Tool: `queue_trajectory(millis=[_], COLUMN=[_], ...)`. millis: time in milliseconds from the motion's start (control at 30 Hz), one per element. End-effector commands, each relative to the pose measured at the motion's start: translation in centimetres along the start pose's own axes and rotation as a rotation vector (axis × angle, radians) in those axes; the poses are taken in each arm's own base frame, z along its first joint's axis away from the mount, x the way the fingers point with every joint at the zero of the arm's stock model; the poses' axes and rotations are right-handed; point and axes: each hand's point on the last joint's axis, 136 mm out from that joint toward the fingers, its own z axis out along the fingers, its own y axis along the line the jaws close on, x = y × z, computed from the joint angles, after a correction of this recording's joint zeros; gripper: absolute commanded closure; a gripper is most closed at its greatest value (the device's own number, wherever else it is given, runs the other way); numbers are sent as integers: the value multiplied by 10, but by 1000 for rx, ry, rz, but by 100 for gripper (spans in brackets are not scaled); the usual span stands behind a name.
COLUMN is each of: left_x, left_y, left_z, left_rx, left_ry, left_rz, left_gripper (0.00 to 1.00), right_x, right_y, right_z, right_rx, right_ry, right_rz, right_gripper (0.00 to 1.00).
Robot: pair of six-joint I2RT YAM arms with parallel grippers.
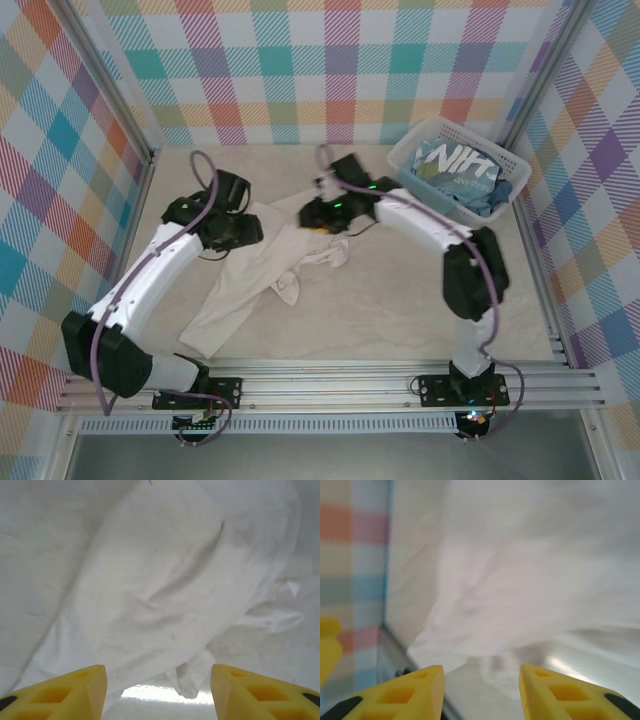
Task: Fold and stack the t-shirts
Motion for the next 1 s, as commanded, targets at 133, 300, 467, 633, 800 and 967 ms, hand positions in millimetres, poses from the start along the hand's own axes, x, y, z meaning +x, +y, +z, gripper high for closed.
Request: queue_trajectory(millis=[133, 300, 467, 633, 800, 967], left_x=[28, 20, 10, 8, 1, -34], left_y=[-77, -94, -88, -82, -78, -78], left_z=[58, 99, 127, 140, 145, 122], left_rx=[-119, -255, -384, -419, -415, -381], left_ry=[57, 45, 33, 21, 16, -52], left_rz=[492, 616, 703, 727, 719, 619], left_gripper=[28, 25, 28, 38, 81, 100], right_x=[27, 35, 29, 31, 31, 22], right_y=[-107, -114, -115, -132, -147, -153], right_z=[-21, 4, 27, 47, 49, 29], right_rx=[192, 184, 206, 272, 344, 409], right_ry=[-33, -9, 8, 36, 29, -17], right_rz=[369, 503, 557, 593, 587, 530], right_gripper=[53, 50, 50, 60, 93, 100])
